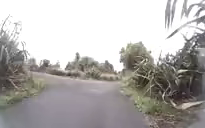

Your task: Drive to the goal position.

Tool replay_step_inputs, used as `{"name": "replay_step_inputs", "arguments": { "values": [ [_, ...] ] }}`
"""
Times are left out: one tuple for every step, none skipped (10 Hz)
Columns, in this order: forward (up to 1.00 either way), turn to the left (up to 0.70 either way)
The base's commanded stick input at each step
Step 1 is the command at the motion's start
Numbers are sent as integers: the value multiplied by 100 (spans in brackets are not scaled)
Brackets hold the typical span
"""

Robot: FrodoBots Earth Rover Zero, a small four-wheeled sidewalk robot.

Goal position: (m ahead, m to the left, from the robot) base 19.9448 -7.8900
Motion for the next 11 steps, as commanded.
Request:
{"name": "replay_step_inputs", "arguments": {
  "values": [
    [85, 0],
    [85, 0],
    [85, 0],
    [81, 0],
    [25, 0],
    [0, 0],
    [0, 0],
    [0, 0],
    [0, 0],
    [0, 0],
    [0, 0]
  ]
}}
